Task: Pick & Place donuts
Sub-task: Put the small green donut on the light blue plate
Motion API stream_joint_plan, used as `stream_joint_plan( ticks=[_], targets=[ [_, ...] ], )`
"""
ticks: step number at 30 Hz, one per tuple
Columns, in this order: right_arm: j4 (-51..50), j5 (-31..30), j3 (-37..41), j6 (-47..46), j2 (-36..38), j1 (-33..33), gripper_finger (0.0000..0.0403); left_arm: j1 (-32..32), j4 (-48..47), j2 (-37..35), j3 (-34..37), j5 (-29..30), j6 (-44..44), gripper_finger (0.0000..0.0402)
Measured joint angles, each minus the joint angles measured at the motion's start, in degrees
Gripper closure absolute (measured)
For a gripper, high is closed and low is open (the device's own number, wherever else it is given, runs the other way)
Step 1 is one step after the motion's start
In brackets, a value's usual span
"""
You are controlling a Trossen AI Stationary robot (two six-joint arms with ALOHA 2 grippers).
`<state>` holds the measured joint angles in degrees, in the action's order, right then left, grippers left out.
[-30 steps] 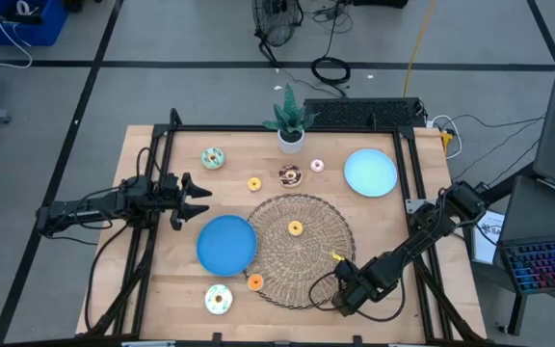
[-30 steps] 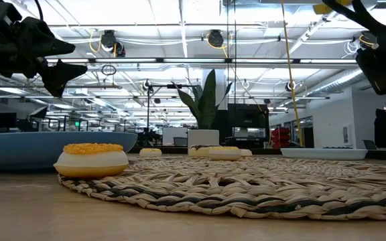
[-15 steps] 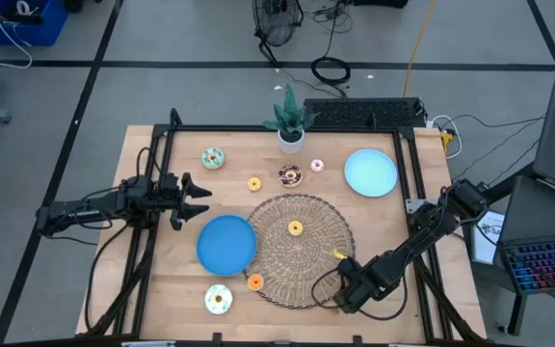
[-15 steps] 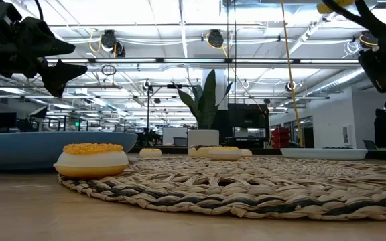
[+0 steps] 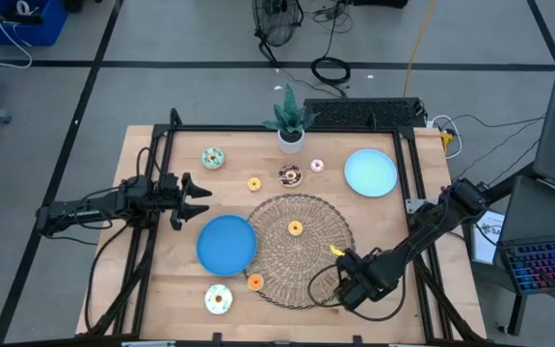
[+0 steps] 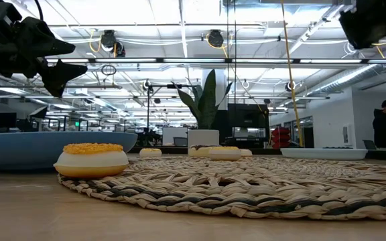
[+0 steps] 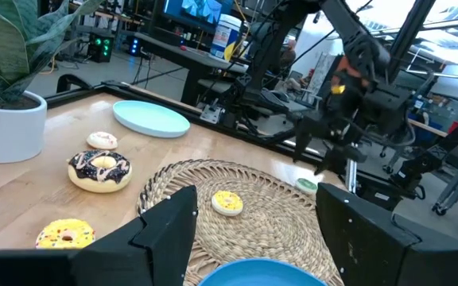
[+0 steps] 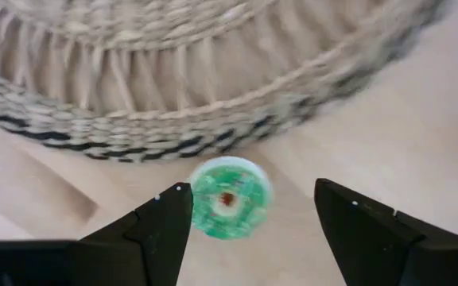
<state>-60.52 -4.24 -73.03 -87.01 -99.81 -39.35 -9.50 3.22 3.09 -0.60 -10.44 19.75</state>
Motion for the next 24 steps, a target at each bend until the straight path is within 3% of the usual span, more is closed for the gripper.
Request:
stream_joint_plan(
  ticks=[5, 13, 24],
  targets=[
    [-1.5, 0.0, -1.6, -2.3, -0.6, -0.6, 0.0152, 0.0, 0.0, 0.0, 0.0, 0.0, 0.0, 0.0146],
    [-1.1, 9.6, -1.5, -0.1, -7.1, -0.5, 0.0152, 0.0, 0.0, 0.0, 0.0, 0.0, 0.0, 0.0146],
    [4.5, 7.3, -1.5, -2.2, -7.7, -0.9, 0.0152, 0.0, 0.0, 0.0, 0.0, 0.0, 0.0, 0.0146]
  ],
)
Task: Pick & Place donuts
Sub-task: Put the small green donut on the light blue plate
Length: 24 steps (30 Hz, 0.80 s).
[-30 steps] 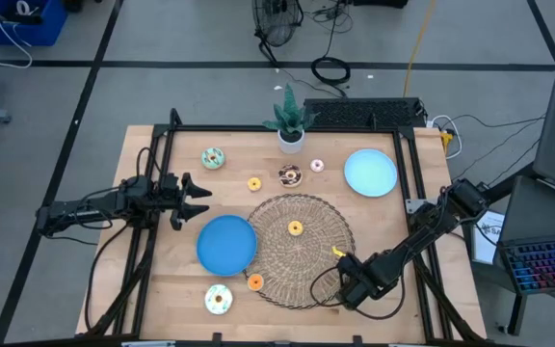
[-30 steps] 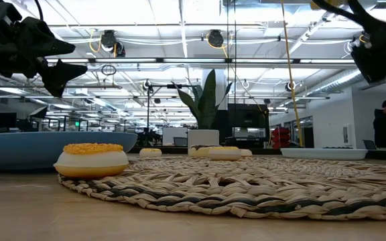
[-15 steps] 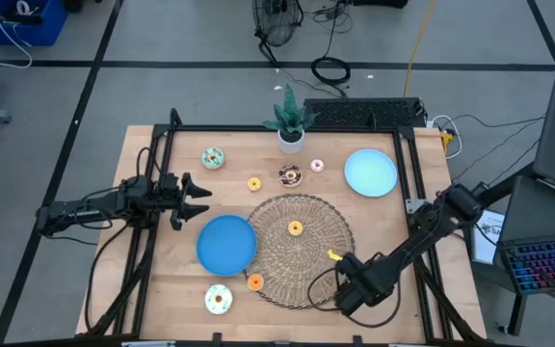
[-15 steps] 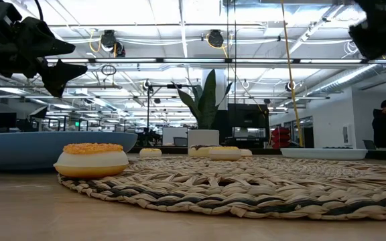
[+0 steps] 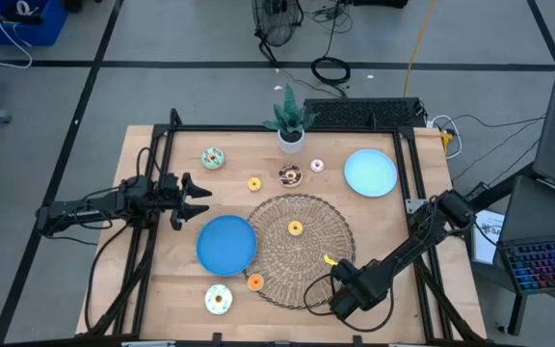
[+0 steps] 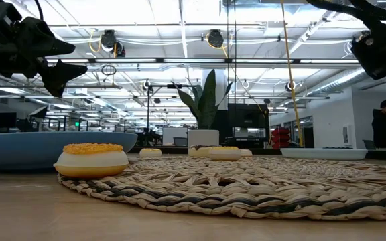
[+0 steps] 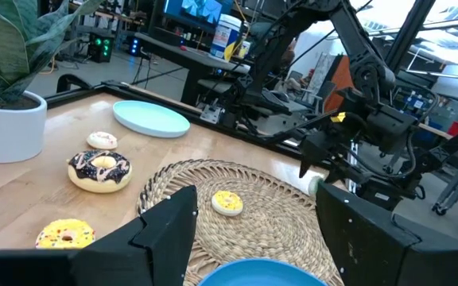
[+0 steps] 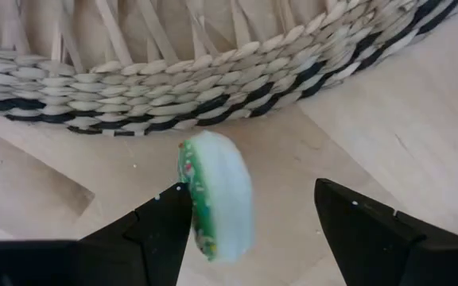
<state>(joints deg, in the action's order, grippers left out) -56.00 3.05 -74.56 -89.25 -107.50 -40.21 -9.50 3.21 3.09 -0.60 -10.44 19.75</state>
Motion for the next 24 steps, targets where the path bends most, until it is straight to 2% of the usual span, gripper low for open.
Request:
stream_joint_plan(
  ticks=[8, 13, 24],
  targets=[
    [-2.8, 0.0, 0.0, 0.8, 0.5, 0.4, 0.0152, 0.0, 0.0, 0.0, 0.0, 0.0, 0.0, 0.0146],
    [-5.5, -2.1, 0.0, 0.9, 2.3, 0.5, 0.0152, 0.0, 0.0, 0.0, 0.0, 0.0, 0.0, 0.0146],
    [2.0, -3.0, -0.1, 3.3, 2.8, 0.4, 0.0152, 0.0, 0.0, 0.0, 0.0, 0.0, 0.0, 0.0146]
  ],
)
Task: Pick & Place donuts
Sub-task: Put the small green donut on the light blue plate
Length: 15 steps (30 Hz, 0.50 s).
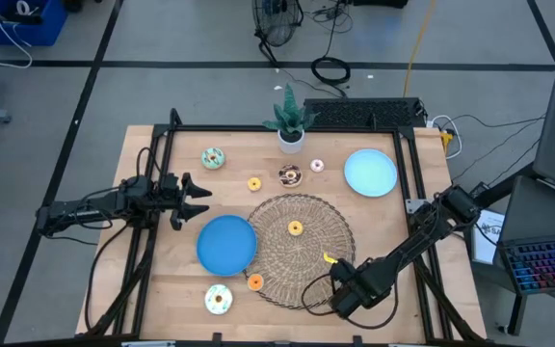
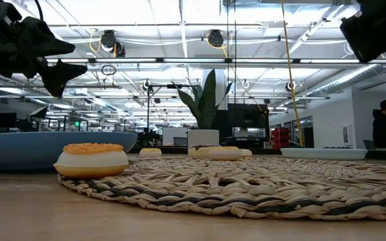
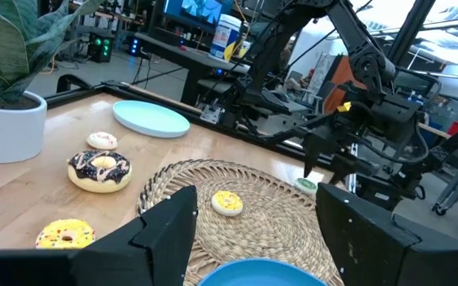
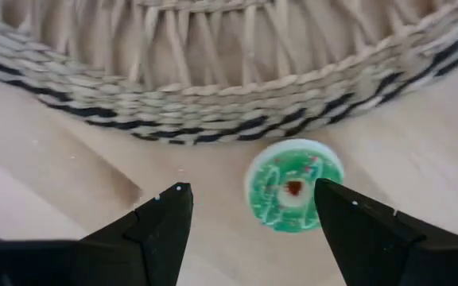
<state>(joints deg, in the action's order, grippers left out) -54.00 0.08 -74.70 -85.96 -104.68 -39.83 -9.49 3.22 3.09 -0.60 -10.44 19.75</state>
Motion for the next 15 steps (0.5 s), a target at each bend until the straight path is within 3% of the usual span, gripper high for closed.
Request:
stream_joint_plan(
  ticks=[7, 15],
  targets=[
    [-5.8, -0.3, -3.0, -1.6, 0.0, -0.2, 0.0152, 0.0, 0.0, 0.0, 0.0, 0.0, 0.0, 0.0146],
    [-6.1, 0.0, -0.5, -3.6, -0.4, -0.8, 0.0152, 0.0, 0.0, 0.0, 0.0, 0.0, 0.0, 0.0146]
  ],
)
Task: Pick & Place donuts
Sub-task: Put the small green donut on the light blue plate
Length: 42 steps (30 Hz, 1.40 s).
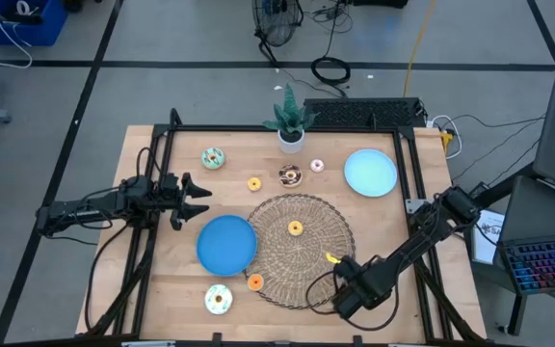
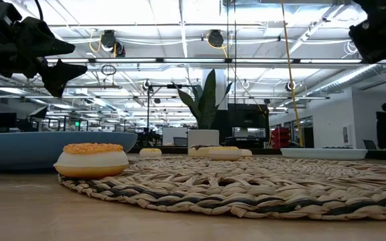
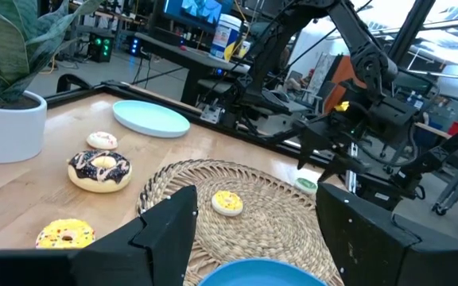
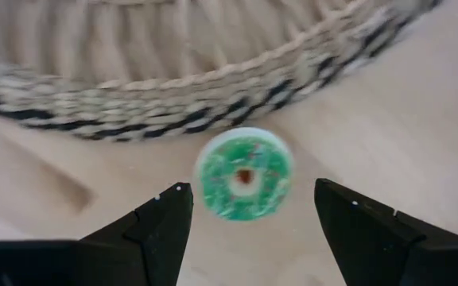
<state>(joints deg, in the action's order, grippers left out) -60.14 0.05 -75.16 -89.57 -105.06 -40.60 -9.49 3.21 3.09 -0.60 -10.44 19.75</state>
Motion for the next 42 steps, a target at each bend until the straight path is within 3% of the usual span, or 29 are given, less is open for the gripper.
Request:
stream_joint_plan(
  ticks=[12, 27, 42],
  targets=[
    [10.4, 2.9, 6.5, -2.7, 0.0, 0.0, 0.0152, 0.0, 0.0, 0.0, 0.0, 0.0, 0.0, 0.0146],
    [11.6, 3.2, 8.1, -1.2, 0.0, 0.0, 0.0153, 0.0, 0.0, 0.0, 0.0, 0.0, 0.0, 0.0146],
    [9.9, 2.2, 8.1, 2.5, 0.9, 0.0, 0.0249, 0.0, 0.0, 0.0, 0.0, 0.0, 0.0, 0.0146]
  ],
)
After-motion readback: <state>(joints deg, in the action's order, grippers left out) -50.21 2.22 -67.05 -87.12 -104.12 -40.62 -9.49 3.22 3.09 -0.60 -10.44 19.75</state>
